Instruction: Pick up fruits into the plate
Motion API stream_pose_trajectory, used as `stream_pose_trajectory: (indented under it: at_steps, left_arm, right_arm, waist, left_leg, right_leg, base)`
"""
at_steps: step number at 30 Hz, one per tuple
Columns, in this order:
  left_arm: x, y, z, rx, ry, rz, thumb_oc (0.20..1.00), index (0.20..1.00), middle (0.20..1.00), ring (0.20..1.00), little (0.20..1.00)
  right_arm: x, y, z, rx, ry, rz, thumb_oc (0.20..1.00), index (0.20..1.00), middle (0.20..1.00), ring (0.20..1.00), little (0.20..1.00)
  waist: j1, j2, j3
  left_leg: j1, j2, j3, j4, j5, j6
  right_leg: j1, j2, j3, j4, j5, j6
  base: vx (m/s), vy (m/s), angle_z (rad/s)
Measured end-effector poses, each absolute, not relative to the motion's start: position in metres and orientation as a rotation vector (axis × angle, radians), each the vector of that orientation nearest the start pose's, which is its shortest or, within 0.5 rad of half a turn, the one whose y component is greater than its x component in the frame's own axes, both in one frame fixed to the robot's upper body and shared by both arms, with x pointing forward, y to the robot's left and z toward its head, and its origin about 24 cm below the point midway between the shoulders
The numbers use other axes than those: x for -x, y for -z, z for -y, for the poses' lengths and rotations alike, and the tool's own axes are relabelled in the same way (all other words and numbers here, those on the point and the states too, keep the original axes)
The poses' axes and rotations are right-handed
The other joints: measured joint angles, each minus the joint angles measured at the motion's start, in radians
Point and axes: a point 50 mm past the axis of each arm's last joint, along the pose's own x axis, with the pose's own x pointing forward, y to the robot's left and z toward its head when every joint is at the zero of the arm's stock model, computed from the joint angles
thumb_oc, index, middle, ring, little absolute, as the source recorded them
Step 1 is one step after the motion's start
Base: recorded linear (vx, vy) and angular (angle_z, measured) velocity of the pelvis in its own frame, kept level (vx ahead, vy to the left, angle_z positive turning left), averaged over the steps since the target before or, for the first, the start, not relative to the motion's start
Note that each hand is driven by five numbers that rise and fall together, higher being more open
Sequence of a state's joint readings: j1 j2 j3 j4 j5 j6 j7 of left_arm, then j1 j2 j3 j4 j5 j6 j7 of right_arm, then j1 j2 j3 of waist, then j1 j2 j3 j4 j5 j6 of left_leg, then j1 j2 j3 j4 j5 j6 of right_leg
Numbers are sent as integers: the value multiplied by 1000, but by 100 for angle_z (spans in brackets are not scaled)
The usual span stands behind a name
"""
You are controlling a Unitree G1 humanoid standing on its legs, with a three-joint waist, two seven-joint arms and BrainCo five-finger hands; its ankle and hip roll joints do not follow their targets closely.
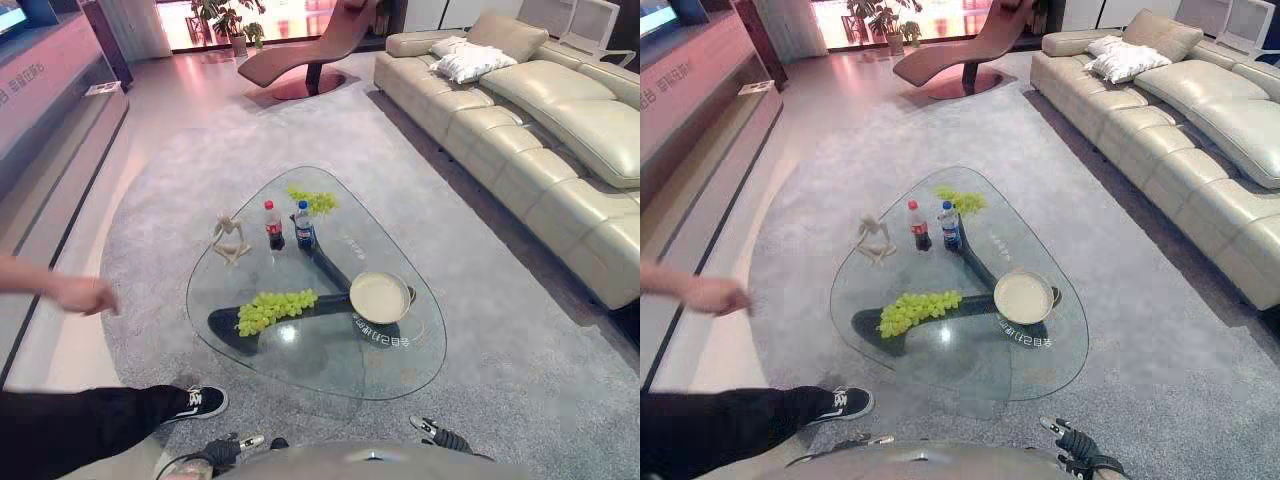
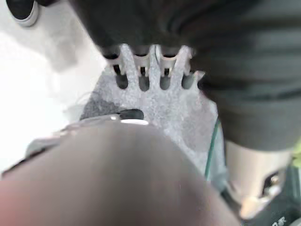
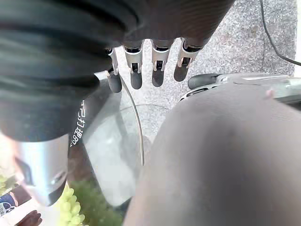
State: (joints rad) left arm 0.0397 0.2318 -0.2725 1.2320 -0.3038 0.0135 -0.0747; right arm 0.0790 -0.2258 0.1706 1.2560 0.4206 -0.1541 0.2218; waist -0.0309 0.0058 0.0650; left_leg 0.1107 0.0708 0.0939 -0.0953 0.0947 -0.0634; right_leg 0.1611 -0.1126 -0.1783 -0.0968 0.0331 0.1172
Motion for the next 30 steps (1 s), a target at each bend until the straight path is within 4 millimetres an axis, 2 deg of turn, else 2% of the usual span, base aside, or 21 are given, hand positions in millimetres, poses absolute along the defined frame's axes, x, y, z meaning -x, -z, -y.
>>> stream_pose_trajectory:
  at_steps: [13, 19, 23, 27, 29, 30]
  left_arm:
    - [-70, 168, -219, -170, -34, -1280, 1000, 1000, 1000, 1000, 1000]
    - [-90, 163, -222, -282, -65, -1188, 1000, 1000, 1000, 1000, 1000]
    - [-122, 152, -230, -427, -79, -1063, 1000, 1000, 1000, 1000, 1000]
    - [-177, 125, -239, -556, -139, -861, 1000, 1000, 1000, 1000, 1000]
    - [-202, 109, -247, -615, -187, -776, 1000, 1000, 1000, 1000, 1000]
    - [-207, 105, -249, -632, -197, -756, 1000, 1000, 1000, 1000, 1000]
  right_arm:
    - [-64, 165, 220, -169, 82, -1141, 1000, 1000, 1000, 1000, 1000]
    - [-68, 165, 219, -154, 63, -1138, 1000, 1000, 1000, 1000, 1000]
    - [-84, 161, 221, -131, 38, -1103, 1000, 1000, 1000, 1000, 1000]
    - [-109, 152, 235, -112, 56, -1033, 1000, 1000, 1000, 1000, 1000]
    - [-127, 144, 242, -96, 54, -982, 1000, 1000, 1000, 1000, 1000]
    - [-133, 142, 244, -96, 55, -965, 1000, 1000, 1000, 1000, 1000]
  waist:
    - [-3, -5, 1]
    - [-12, -11, 24]
    - [-39, -6, 72]
    - [-60, 25, 152]
    - [-77, 36, 198]
    - [-80, 39, 208]
  left_leg:
    - [-12, 2, 13, 0, 1, 1]
    - [-30, 6, 37, 0, -1, -2]
    - [-61, 8, 58, 0, 7, 6]
    - [-112, 4, 70, 3, 19, 10]
    - [-122, -1, 77, 6, 27, 9]
    - [-125, 0, 78, 6, 27, 8]
  right_leg:
    - [-23, 2, 10, 0, 0, 0]
    - [-56, 5, 35, 3, 3, -3]
    - [-106, 8, 61, 13, 9, -11]
    - [-165, 8, 79, 23, 29, -13]
    - [-176, 8, 86, 15, 43, -11]
    - [-178, 9, 88, 12, 44, -12]
  base:
    - [25, -15, -6]
    - [4, 7, -11]
    - [-72, 93, -17]
    - [-122, 96, -13]
    - [-104, 71, -10]
    - [-71, 47, -7]
